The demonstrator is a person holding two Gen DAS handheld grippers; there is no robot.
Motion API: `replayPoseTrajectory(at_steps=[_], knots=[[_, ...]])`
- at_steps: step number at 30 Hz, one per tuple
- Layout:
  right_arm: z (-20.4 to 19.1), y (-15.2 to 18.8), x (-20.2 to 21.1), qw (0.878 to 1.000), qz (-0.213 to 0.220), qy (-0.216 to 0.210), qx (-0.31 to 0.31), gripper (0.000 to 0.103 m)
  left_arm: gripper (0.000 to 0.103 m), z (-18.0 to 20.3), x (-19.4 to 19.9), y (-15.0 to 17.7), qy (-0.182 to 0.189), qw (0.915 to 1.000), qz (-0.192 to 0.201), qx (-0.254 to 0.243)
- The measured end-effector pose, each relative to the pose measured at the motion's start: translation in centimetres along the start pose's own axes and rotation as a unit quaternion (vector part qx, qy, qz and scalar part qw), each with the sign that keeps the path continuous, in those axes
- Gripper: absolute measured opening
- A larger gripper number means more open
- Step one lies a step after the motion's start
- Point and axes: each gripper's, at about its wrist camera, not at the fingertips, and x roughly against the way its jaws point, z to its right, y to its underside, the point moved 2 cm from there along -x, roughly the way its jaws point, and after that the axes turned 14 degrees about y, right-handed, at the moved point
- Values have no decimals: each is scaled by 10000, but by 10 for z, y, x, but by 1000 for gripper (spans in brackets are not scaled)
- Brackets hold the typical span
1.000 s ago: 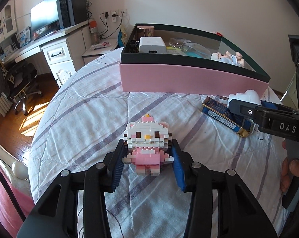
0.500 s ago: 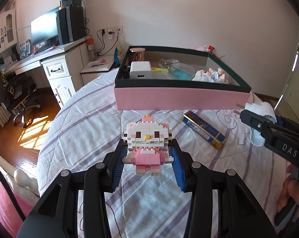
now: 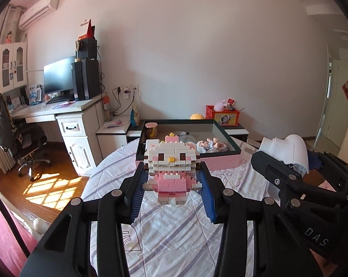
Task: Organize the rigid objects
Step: 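Carry the block cat and white plug device over the pink box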
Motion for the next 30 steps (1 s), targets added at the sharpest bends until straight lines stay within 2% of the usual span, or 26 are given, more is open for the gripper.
replayPoseTrajectory(at_steps=[8, 17, 22, 30], knots=[[-7, -16, 64, 9987, 507, 66, 27, 61, 44, 20, 70, -14, -114, 9978, 601, -255], [-9, -25, 114, 9956, 928, 96, 57, 61, 44, 36, 123, -22, -195, 9933, 1054, -436], [-8, -28, 126, 9945, 1036, 113, 52, 61, 44, 41, 135, -22, -211, 9918, 1160, -492], [-6, -26, 120, 9949, 1002, 136, 28, 61, 44, 41, 123, -23, -196, 9918, 1141, -538]])
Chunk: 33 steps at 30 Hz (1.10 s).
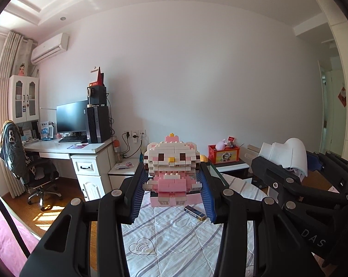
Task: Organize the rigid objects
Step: 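Carry the block cat and white plug device over the pink box, then release the block cat and plug device into the pink box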
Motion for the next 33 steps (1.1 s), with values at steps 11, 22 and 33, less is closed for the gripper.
replayPoseTrajectory(at_steps=[11, 22, 33], knots=[[5, -3, -51, 9998, -142, 130, 34, 61, 44, -4, -56, -2, 66, 9998, -159, -86], [9, -6, -196, 9974, -642, 175, 292, 61, 44, -42, -212, -2, 202, 9955, -929, -20], [-1, 47, -361, 9836, -1700, 115, 595, 61, 44, -89, -384, 45, 153, 9778, -2078, 232]])
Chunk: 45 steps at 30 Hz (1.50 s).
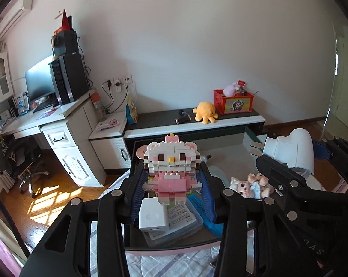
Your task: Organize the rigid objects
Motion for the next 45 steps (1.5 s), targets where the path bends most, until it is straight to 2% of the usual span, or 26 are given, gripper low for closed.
replayPoseTrajectory(at_steps=[4, 11, 14, 15, 16, 19, 21, 25, 26, 27, 28, 31, 37, 45], knots=[[-5, 12, -42, 9992, -390, 17, 89, 61, 44, -11, -48, 7, 13, 9991, -418, 49], [-2, 29, -80, 9967, -811, -27, -7, 61, 46, -14, -89, 22, 15, 9967, -809, 13], [0, 28, -77, 9967, -801, 99, -86, 62, 63, -16, -90, 24, -104, 9964, -846, 9], [2, 26, -75, 9968, -775, 117, -131, 63, 72, -17, -87, 23, -162, 9965, -820, 31], [5, 26, -70, 9968, -772, 126, -185, 67, 78, -18, -82, 23, -195, 9968, -779, 51], [13, 22, -49, 9967, -707, 154, -375, 82, 89, -21, -55, 21, -201, 9982, -542, 170], [18, 20, -28, 9972, -581, 84, -457, 83, 95, -19, -32, 21, -154, 9989, -365, 240], [24, 17, 22, 9976, -391, -56, -564, 88, 100, -10, 24, 23, -62, 9996, 0, 258], [24, 17, 35, 9978, -332, -53, -579, 92, 101, -8, 40, 25, -82, 9996, 107, 253], [25, 17, 50, 9978, -265, -57, -610, 100, 103, -5, 57, 26, -97, 9994, 226, 248], [26, 16, 67, 9978, -134, -108, -646, 103, 103, -2, 74, 28, -66, 9991, 347, 243], [27, 17, 114, 9973, 136, -204, -685, 103, 103, 9, 125, 35, 44, 9978, 636, 172], [25, 30, 207, 9956, 687, -35, -637, 103, 103, 27, 221, 54, 77, 9928, 1190, 147], [21, 57, 305, 9906, 1189, 262, -619, 103, 103, 55, 306, 88, -160, 9845, 1745, 42]])
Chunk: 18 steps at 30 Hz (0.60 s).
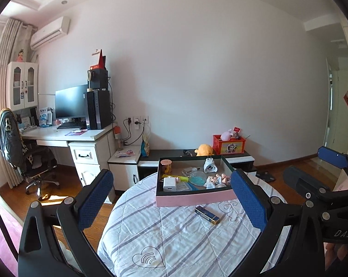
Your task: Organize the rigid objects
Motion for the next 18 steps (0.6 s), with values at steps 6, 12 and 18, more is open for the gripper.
replayPoseTrajectory(at_steps=[6, 12, 18], knots=[[7, 4, 46, 9998, 157, 120, -66, 103, 103, 11, 40, 2, -43, 9999, 154, -19], [15, 5, 75, 9992, 322, 165, -140, 103, 103, 24, 66, 0, -125, 9991, 368, -156], [18, 3, 82, 9988, 412, 190, -166, 103, 103, 29, 77, -2, -157, 9986, 469, -207]])
